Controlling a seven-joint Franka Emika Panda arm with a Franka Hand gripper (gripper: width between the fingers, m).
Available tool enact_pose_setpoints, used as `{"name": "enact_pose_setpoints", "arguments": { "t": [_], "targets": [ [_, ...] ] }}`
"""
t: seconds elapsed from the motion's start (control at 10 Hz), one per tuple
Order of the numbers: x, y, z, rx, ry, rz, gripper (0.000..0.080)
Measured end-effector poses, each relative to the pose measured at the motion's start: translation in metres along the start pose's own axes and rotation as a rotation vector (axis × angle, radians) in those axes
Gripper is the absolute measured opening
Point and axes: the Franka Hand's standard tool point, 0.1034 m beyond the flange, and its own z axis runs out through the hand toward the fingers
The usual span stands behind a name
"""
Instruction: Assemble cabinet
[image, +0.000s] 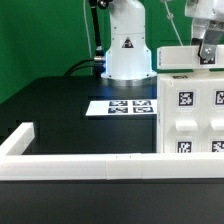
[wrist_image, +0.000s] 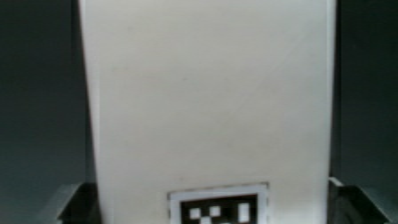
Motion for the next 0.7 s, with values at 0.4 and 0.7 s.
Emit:
{"name": "enact_pose_setpoints", "arguments": {
  "t": [0.4, 0.7],
  "targets": [
    [-0.0012, -0.0017, 0.0007, 0.077, -0.023, 0.528, 0.0550],
    [-0.0007, -0.0002, 0.0011, 0.210, -0.018, 0.955, 0.0550]
  ]
}}
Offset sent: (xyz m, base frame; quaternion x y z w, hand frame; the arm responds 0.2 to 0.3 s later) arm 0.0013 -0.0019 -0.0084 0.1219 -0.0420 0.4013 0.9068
